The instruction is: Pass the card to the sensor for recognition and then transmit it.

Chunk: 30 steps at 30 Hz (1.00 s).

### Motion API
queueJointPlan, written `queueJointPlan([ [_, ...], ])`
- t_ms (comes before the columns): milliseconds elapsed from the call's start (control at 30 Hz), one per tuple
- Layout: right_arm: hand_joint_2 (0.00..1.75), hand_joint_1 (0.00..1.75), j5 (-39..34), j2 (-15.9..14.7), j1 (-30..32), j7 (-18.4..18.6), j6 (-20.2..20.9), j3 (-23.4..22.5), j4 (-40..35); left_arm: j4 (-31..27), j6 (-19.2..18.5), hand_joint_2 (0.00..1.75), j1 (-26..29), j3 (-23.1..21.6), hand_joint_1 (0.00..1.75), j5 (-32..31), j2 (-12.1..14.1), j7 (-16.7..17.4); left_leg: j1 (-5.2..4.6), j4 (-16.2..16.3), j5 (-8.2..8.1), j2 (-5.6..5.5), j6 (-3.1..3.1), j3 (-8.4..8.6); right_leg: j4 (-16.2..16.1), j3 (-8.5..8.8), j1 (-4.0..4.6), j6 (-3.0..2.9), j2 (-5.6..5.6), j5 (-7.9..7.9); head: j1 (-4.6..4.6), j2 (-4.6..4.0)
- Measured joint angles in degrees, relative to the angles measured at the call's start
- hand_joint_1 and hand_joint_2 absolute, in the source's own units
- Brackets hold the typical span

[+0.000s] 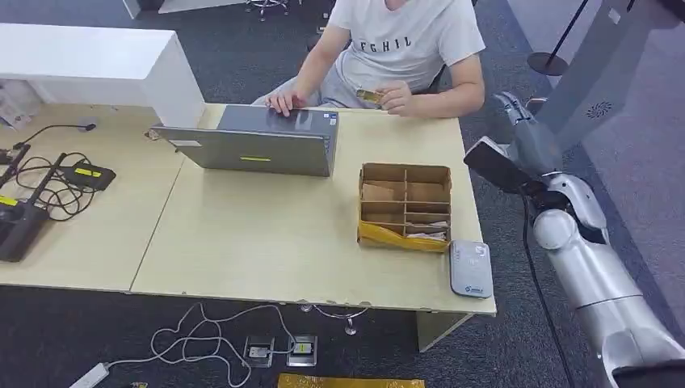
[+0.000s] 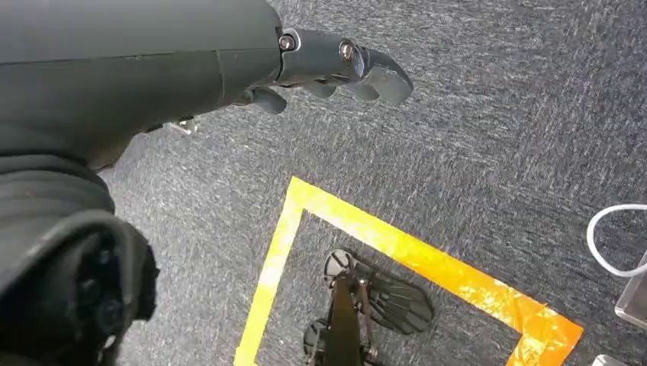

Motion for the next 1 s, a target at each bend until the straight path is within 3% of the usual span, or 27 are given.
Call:
queueJointPlan([
  [133, 1.75, 0.0, -0.2, 0.0, 0.5, 0.2, 0.1, 0.0, -1.7, 0.0, 0.0, 0.0, 0.0, 0.0, 0.0, 0.1, 0.0, 0.0, 0.0, 0.0, 0.0, 0.01, 0.0, 0.02, 0.0, 0.0, 0.0, 0.0, 0.0, 0.0, 0.0, 0.0],
  [400, 1.75, 0.0, 1.3, -1.5, 4.7, 4.9, 1.1, -0.2, -9.6, 0.0, 0.6, 0.0, 0.1, 0.0, 0.0, 1.3, 0.0, 0.1, 0.0, 0.0, 0.0, 0.05, 0.0, 0.07, 0.0, 0.01, 0.0, 0.0, 0.04, 0.0, 0.0, 0.0],
  [600, 1.75, 0.0, 3.3, -4.5, 12.2, 14.7, 5.1, -2.2, -18.0, 0.0, 1.7, 0.0, 0.2, 0.0, 0.0, 1.9, -0.2, 1.1, 0.0, 0.0, -0.02, 0.02, 0.0, 0.06, 0.0, 0.02, 0.0, 0.0, 0.01, 0.0, 0.02, 0.02],
  [767, 1.75, 0.0, 4.2, -7.5, 18.8, 16.5, 5.3, -3.3, -24.3, 0.0, 2.0, 0.0, 0.3, 0.0, 0.0, 2.0, -0.5, 1.2, -0.01, 0.0, -0.04, 0.04, -0.01, 0.04, 0.0, 0.0, -0.01, 0.0, 0.01, 0.0, -0.02, 0.0],
  [1000, 1.75, 0.0, 3.1, -11.5, 21.2, 19.7, 9.0, -4.2, -29.9, 0.0, 1.7, 0.0, 0.2, 0.0, 0.0, 2.0, -0.5, 0.7, 0.0, 0.0, -0.03, 0.08, -0.02, 0.07, 0.0, 0.01, 0.0, 0.0, 0.05, 0.0, 0.0, 0.0],
])
